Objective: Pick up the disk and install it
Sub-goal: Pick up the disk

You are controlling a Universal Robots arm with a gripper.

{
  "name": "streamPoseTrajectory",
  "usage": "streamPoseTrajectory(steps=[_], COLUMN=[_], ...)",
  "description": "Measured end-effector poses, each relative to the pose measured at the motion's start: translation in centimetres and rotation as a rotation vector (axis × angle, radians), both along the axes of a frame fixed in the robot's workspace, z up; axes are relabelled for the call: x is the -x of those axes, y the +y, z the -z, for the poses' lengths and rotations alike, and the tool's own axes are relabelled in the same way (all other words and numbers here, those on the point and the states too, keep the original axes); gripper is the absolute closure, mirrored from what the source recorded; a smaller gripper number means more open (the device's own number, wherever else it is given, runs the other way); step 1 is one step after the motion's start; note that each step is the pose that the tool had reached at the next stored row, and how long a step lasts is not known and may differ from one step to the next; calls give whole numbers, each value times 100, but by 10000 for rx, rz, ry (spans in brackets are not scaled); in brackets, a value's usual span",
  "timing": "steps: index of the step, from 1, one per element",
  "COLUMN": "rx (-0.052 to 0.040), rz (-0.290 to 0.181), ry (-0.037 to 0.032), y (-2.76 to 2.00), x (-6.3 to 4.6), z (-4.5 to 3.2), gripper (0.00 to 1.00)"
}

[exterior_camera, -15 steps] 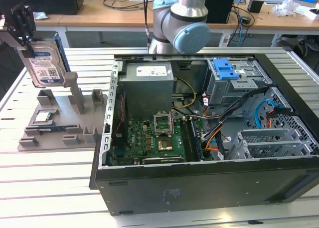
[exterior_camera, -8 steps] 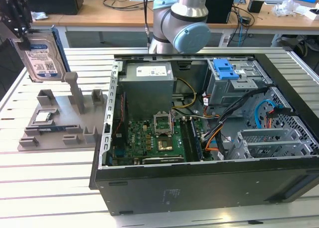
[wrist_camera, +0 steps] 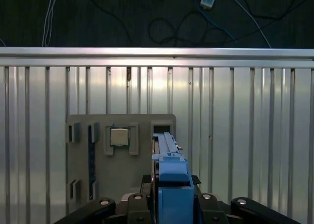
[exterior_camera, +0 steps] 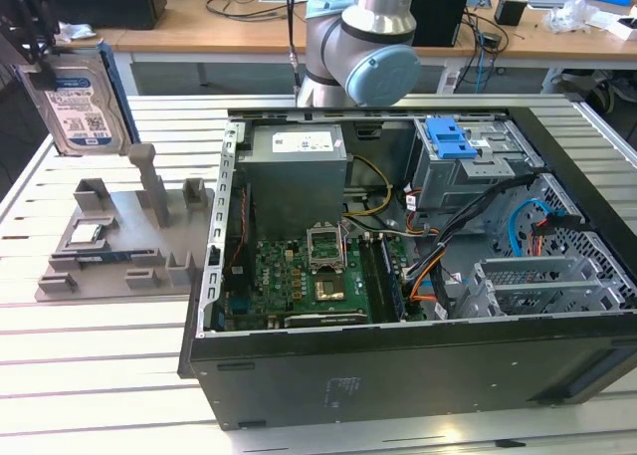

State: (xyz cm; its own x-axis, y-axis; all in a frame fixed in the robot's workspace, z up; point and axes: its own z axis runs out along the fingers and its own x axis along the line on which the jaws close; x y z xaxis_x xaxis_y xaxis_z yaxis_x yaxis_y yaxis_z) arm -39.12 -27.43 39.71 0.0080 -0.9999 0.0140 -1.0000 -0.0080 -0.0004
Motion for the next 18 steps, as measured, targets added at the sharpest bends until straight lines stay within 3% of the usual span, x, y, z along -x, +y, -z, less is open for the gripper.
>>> streamPoseTrajectory(steps=[7, 11, 18], rx=[0, 0, 0], rz=[0, -1, 0], ry=[-2, 0, -1], y=[0, 0, 0], x=[0, 0, 0], z=[-175, -316, -434], gripper=[64, 64, 64])
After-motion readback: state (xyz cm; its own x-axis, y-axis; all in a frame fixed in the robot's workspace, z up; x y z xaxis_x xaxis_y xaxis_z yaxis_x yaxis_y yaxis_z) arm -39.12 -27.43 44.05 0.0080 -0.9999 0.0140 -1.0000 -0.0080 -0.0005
